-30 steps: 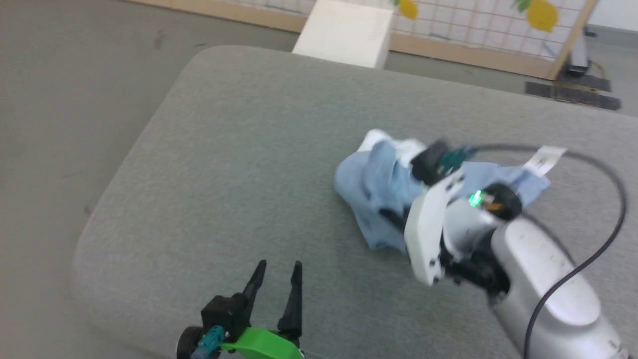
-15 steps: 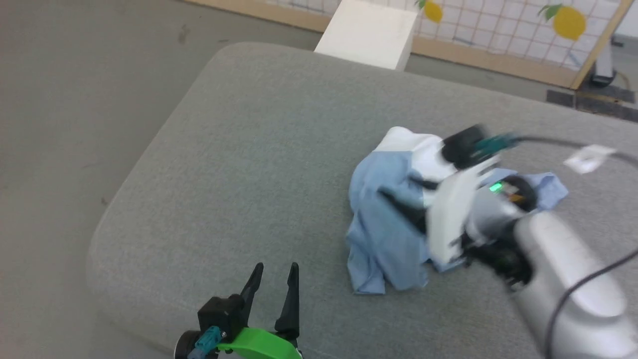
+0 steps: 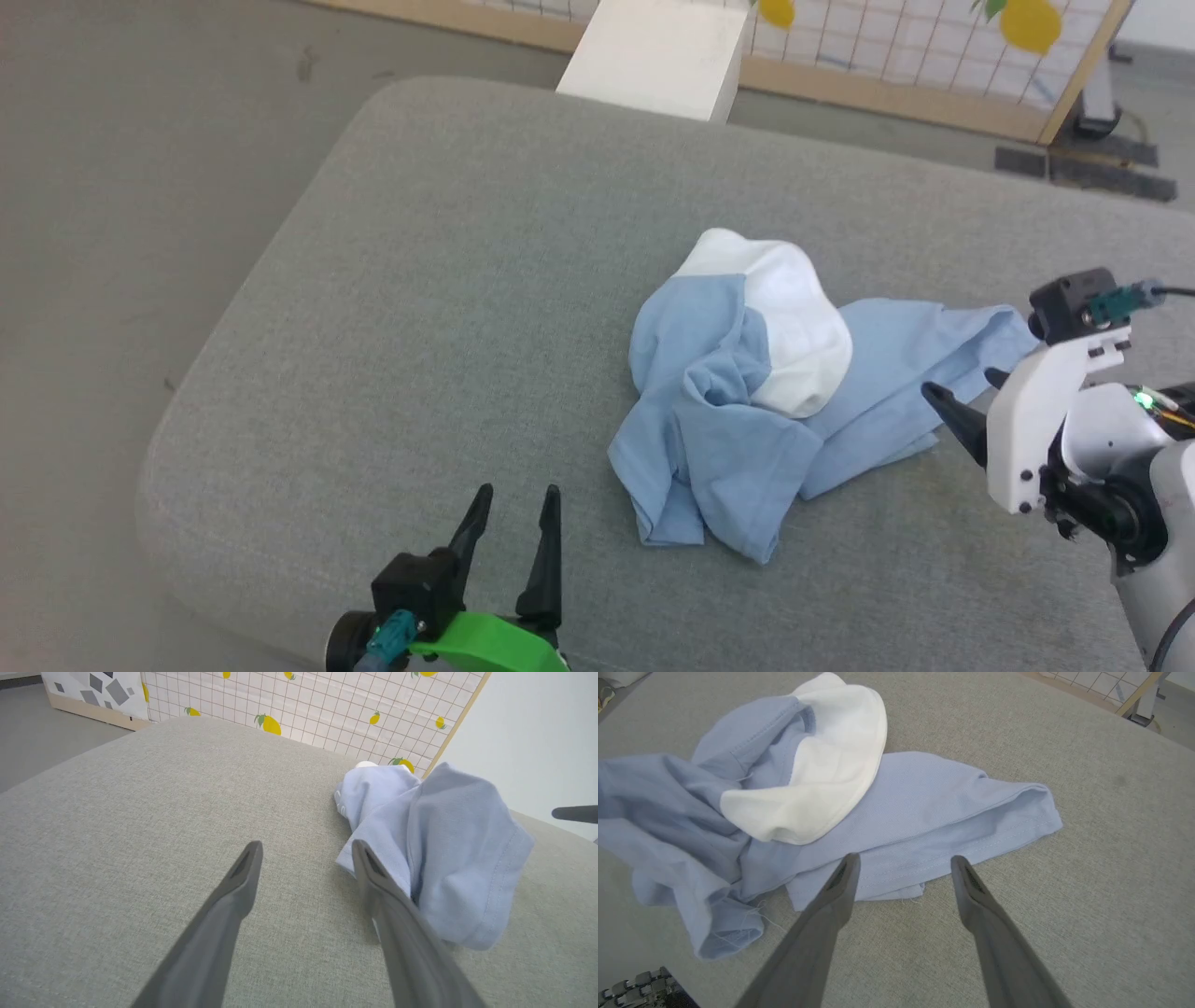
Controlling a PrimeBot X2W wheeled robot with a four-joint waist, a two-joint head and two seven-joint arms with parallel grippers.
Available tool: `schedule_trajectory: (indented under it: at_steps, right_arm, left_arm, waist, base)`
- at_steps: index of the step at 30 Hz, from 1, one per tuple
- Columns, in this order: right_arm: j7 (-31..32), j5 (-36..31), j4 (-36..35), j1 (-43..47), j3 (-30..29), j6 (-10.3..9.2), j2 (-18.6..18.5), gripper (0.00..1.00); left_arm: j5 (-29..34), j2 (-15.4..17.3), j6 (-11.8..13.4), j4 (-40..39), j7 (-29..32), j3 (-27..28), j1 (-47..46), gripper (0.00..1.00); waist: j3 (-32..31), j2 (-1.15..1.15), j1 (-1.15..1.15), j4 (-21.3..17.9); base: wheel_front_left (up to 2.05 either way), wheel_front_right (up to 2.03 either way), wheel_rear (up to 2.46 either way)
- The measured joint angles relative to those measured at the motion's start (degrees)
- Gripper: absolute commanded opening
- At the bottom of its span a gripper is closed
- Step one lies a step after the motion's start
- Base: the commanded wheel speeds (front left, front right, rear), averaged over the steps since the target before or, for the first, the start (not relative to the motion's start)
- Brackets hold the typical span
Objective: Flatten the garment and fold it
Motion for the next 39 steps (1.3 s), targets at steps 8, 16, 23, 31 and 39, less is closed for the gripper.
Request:
schedule_trajectory:
  at_steps: [8, 16, 23, 31, 39]
  right_arm:
    - [-2.74, -4.03, 4.76, -0.15, 1.35, 0.0, -1.29, 1.0]
    - [-2.5, -5.91, 11.63, -3.07, 3.41, 0.0, -2.76, 0.0]
    - [-3.59, -4.93, 11.68, -4.26, 3.28, 0.01, -3.15, 0.0]
    - [-5.35, 0.99, 3.25, -4.64, -4.37, 0.0, -1.15, 0.0]
    - [-0.94, 1.58, -12.23, 13.61, -24.99, 0.0, 2.07, 0.0]
  left_arm:
    - [0.12, 0.0, -0.02, -0.53, 0.0, -2.44, -1.76, 1.0]
    - [-0.04, 0.0, 0.71, -0.91, 0.0, -3.8, -3.11, 1.0]
    - [-0.14, 0.01, 1.22, -0.6, 0.0, -2.72, -3.02, 1.0]
    - [-0.16, 0.0, 0.9, 0.03, 0.0, -0.78, -1.81, 1.0]
    - [-0.15, -0.01, 0.43, -0.21, 0.0, 0.52, -0.23, 1.0]
  waist:
    - [3.37, 0.0, 0.0, 2.44]
    - [6.4, 0.0, 0.0, 5.75]
    - [6.29, 0.0, 0.0, 5.38]
    - [2.93, 0.0, 0.0, 1.57]
    - [0.44, 0.0, 0.0, -3.13]
  base:
    - [0.0, 0.0, 0.0]
    - [0.0, 0.0, 0.0]
    - [0.0, 0.0, 0.0]
    - [0.0, 0.0, 0.0]
    - [0.0, 0.0, 0.0]
